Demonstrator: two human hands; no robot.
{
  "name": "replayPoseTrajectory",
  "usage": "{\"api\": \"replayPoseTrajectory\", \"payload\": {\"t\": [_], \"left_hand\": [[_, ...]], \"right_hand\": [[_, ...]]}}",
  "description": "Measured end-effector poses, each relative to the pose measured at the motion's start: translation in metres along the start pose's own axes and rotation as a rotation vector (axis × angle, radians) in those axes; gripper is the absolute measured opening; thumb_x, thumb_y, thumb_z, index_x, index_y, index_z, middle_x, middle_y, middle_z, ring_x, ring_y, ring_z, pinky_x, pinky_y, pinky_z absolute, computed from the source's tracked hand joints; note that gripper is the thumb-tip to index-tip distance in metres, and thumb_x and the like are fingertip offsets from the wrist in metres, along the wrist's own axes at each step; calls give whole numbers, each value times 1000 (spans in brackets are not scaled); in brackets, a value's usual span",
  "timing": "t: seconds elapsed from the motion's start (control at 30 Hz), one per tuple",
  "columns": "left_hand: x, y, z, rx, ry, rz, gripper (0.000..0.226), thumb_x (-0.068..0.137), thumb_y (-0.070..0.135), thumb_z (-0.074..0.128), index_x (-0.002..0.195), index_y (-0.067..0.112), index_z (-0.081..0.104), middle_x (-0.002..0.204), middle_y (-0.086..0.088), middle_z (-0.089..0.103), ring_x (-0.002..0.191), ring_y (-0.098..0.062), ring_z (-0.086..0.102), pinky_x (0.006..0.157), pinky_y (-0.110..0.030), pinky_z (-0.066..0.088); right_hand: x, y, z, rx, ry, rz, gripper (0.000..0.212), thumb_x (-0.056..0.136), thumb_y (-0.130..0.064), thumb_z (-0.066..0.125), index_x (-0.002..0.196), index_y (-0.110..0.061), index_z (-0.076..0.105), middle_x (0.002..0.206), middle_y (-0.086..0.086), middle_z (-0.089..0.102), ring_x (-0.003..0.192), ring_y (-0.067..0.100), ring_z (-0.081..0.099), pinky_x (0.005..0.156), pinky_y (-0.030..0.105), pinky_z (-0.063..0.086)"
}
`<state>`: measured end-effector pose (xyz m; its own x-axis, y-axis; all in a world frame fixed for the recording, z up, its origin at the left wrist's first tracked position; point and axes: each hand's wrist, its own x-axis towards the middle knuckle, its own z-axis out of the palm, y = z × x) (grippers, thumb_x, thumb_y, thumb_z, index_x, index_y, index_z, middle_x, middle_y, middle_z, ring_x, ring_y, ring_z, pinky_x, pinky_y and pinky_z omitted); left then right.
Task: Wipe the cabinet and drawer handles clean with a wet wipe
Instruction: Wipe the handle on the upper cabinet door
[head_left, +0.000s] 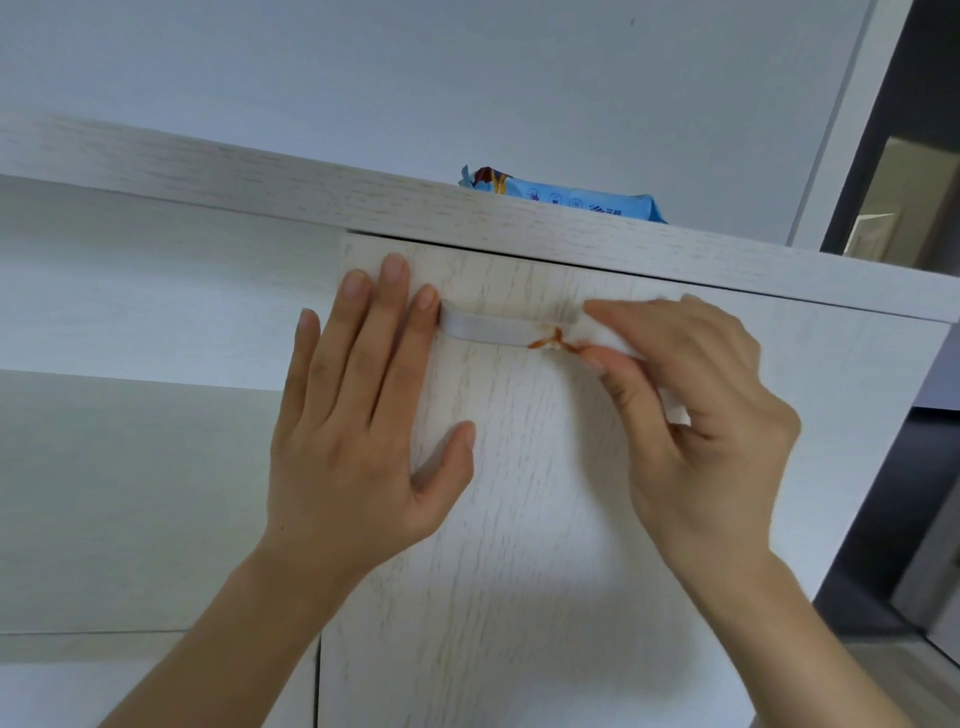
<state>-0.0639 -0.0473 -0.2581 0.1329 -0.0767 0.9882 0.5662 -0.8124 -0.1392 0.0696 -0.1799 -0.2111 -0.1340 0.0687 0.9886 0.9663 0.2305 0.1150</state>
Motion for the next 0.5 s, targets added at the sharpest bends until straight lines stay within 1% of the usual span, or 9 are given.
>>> {"api": "replayPoseTrajectory", "payload": {"t": [0.07,0.17,0.27,0.4,0.5], "left_hand": [[0,0,0,15,0,6,69,91,38,45,145,1,22,150,-14,20,143,-31,17,116,-49,18],[-1,0,0,13,-2,7,69,91,39,45,145,1,23,150,-14,20,143,-31,17,116,-50,18],[0,0,0,13,-3,8,70,91,39,45,145,2,22,151,-13,19,143,-30,16,116,-50,17],[0,-1,-1,2,-7,8,69,91,39,44,145,2,22,151,-11,18,143,-30,16,116,-50,18],[0,0,0,-1,0,7,68,91,38,45,145,1,24,151,-11,19,143,-30,17,116,-50,18]], "right_hand": [[1,-5,4,24,24,25,18,89,-15,62,105,-23,58,99,-17,57,95,4,55,99,38,39],[-2,-12,8,-17,72,93,21,87,-15,65,104,-26,58,100,-23,54,94,1,54,101,48,36],[-1,-18,12,-9,100,116,22,87,-16,64,103,-30,57,99,-26,53,95,-3,52,101,51,35],[-1,-19,6,79,196,255,20,86,-24,64,101,-37,58,100,-29,57,98,-6,54,91,57,41],[-2,-23,9,24,150,228,20,86,-25,63,103,-34,57,101,-28,55,101,-2,55,92,59,38]]}}
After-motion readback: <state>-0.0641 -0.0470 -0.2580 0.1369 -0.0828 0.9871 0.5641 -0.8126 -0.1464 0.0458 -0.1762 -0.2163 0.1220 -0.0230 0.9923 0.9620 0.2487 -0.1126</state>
